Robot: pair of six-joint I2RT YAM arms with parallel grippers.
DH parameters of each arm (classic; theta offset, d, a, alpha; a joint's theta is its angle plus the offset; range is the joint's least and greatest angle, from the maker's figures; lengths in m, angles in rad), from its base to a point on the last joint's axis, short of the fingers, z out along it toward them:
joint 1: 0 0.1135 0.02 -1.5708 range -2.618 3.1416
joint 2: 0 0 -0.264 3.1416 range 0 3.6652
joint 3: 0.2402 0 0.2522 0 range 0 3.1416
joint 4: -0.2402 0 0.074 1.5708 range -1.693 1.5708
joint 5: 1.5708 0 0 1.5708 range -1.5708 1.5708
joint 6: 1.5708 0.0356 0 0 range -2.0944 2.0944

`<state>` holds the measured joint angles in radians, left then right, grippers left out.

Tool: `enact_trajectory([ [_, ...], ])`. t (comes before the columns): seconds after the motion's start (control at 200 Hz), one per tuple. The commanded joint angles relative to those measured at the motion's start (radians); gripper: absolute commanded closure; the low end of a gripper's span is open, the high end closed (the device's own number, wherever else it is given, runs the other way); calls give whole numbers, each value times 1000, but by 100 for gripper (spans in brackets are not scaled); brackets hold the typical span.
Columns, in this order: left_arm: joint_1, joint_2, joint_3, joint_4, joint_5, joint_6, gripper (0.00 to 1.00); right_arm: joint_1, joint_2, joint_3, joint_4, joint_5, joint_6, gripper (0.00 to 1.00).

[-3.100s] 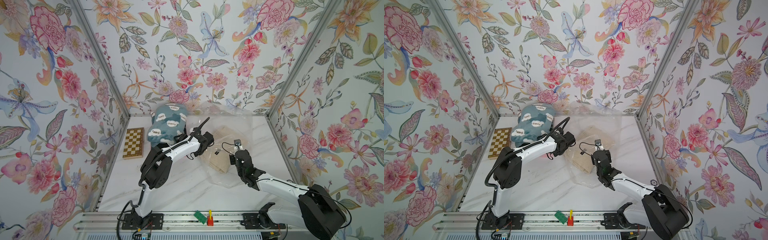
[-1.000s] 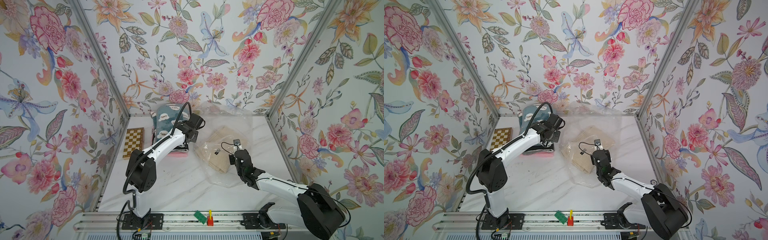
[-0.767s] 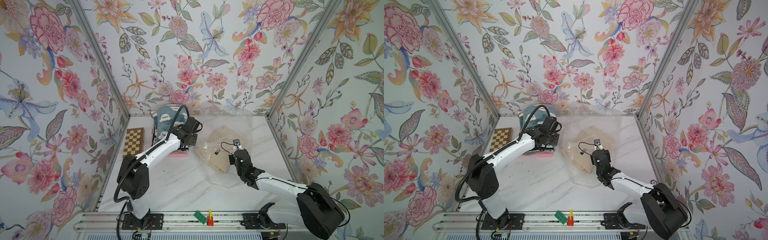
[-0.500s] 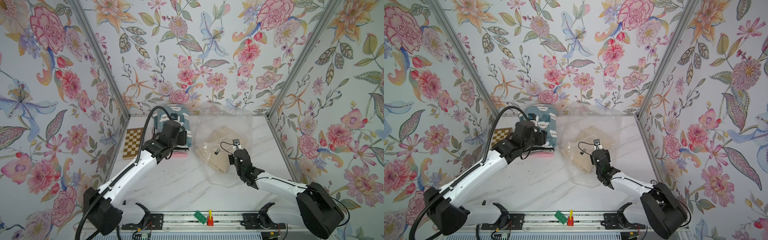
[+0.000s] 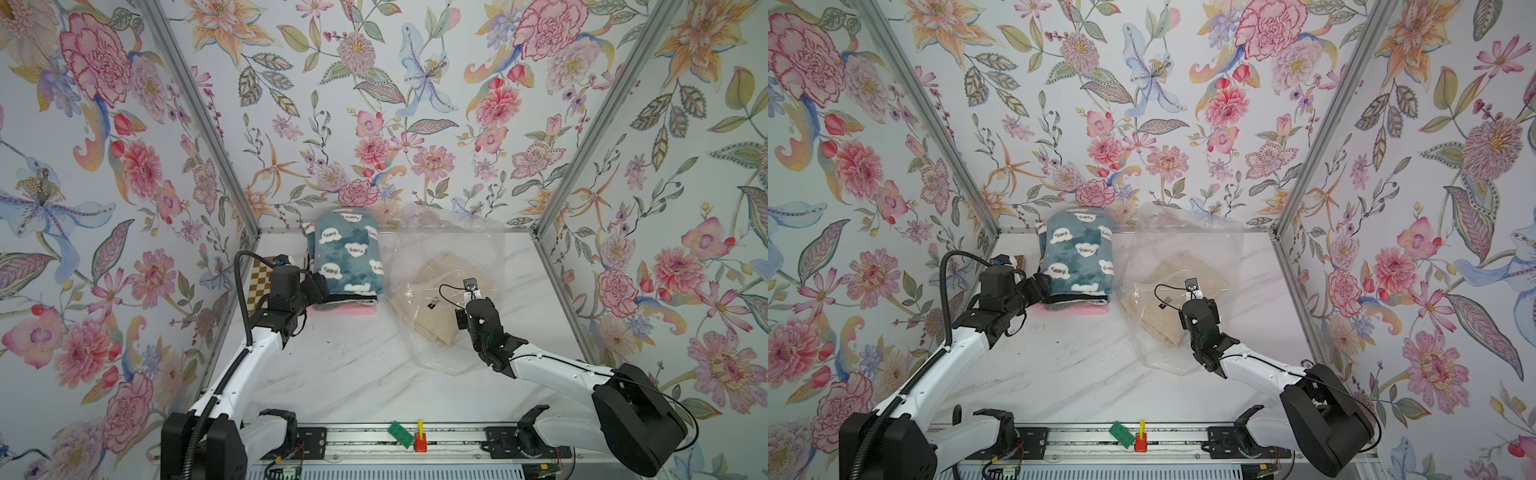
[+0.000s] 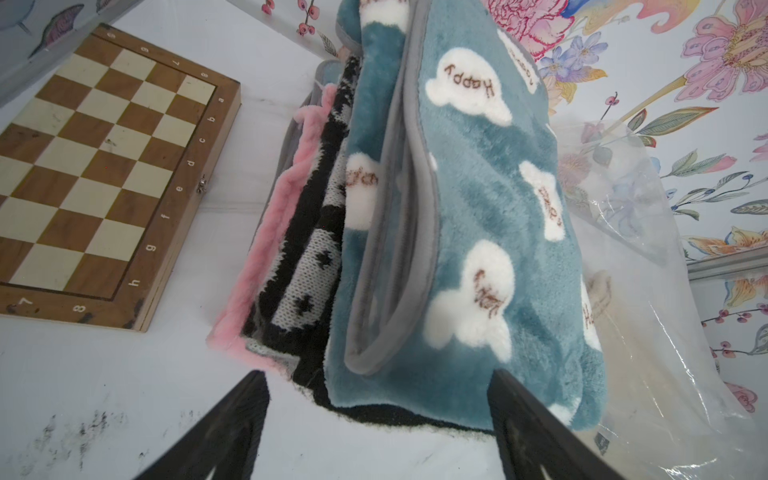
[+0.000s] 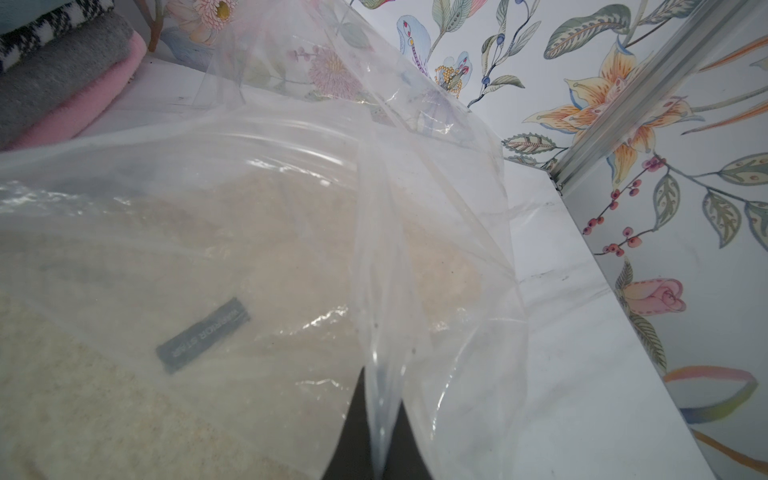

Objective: Take the blanket out of the vacuum bag
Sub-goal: Place the blanket at the center of the board.

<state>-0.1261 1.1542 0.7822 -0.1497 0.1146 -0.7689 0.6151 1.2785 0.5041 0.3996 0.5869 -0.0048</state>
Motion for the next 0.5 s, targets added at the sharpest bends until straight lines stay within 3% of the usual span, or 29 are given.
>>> enact_trajectory([
  [0.0, 23, 21, -44, 96, 107, -62, 14, 7, 10, 25, -1, -1, -11, 100],
  [0.145, 27, 58, -89, 221, 195, -106, 14, 9, 11, 26, -1, -2, -11, 100],
  [0.305, 28, 91, -86, 242, 192, -111, 21, 9, 13, 27, -1, -1, -13, 100],
  [0.36, 27, 96, -82, 240, 184, -109, 29, 8, 14, 27, 1, -1, -13, 100],
  [0.495, 28, 81, -58, 206, 155, -94, 65, 10, 14, 27, -3, -1, -13, 100],
])
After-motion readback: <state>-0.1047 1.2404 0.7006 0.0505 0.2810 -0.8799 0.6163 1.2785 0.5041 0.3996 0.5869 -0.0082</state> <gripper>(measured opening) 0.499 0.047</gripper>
